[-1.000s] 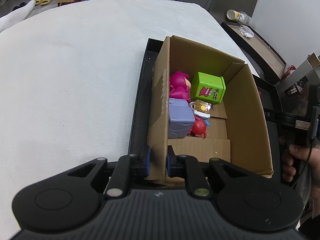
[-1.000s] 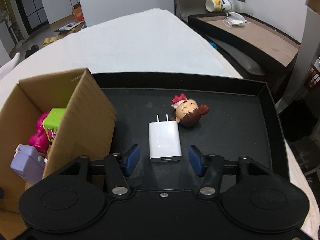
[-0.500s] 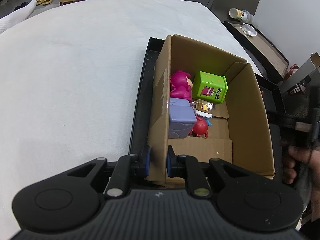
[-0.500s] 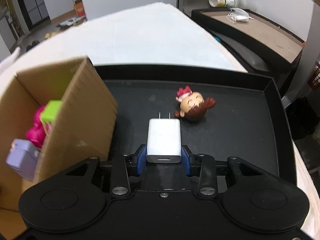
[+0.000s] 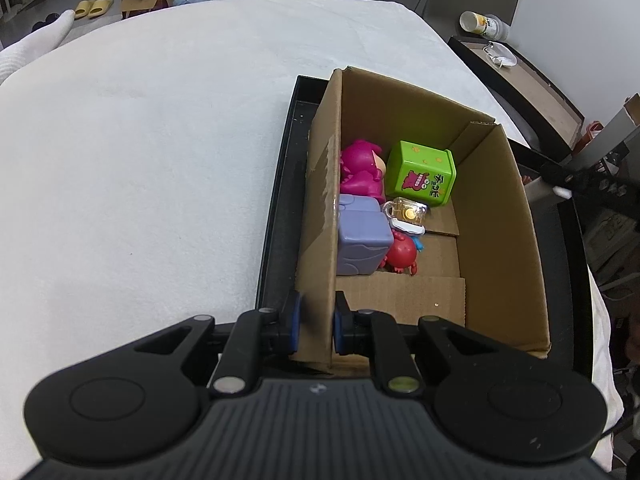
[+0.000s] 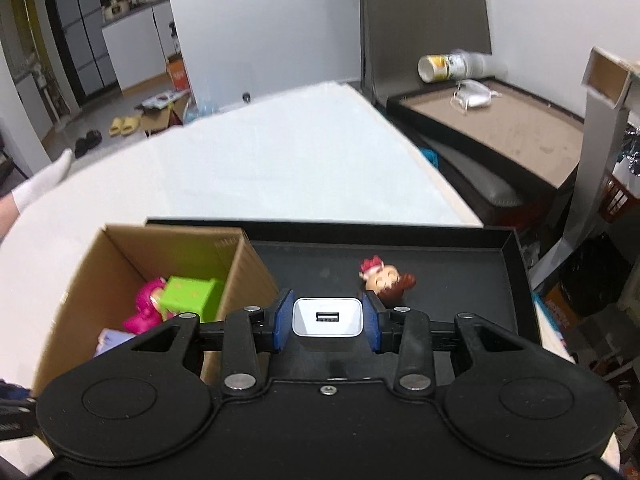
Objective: Organize rigid objects
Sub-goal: 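Carry the white charger into the box with the right tool and release it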
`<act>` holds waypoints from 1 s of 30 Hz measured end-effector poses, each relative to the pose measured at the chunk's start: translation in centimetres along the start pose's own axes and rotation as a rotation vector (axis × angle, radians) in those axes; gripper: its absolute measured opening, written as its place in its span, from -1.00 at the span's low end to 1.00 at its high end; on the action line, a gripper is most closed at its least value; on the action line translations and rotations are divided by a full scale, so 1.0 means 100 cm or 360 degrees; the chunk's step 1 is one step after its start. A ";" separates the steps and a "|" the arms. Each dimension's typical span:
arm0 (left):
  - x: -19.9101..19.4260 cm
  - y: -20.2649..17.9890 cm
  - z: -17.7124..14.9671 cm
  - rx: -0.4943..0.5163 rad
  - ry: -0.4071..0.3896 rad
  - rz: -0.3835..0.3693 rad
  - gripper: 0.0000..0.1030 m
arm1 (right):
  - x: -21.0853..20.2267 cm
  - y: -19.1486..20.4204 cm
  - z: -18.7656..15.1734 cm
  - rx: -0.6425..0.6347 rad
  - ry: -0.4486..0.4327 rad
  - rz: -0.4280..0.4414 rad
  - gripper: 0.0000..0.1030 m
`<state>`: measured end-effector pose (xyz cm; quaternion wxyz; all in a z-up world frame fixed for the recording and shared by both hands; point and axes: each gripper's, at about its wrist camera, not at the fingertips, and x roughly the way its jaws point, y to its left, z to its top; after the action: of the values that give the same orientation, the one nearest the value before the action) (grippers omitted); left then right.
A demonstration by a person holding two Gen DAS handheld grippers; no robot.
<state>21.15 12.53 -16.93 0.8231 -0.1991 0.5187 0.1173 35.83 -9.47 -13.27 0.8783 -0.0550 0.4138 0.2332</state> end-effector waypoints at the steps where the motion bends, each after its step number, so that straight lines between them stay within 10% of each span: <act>1: 0.000 0.000 0.000 0.0000 0.0000 0.0004 -0.72 | -0.004 0.000 0.002 0.0004 -0.0022 0.0006 -0.30; 30: 0.002 -0.003 -0.001 0.0008 0.0006 0.0029 -0.73 | -0.050 0.040 0.017 -0.0159 -0.0227 0.0235 -0.30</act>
<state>21.29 12.24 -17.09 0.8216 -0.1924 0.5223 0.1232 32.45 -7.26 -8.02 0.8821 -0.0514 0.3410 0.3210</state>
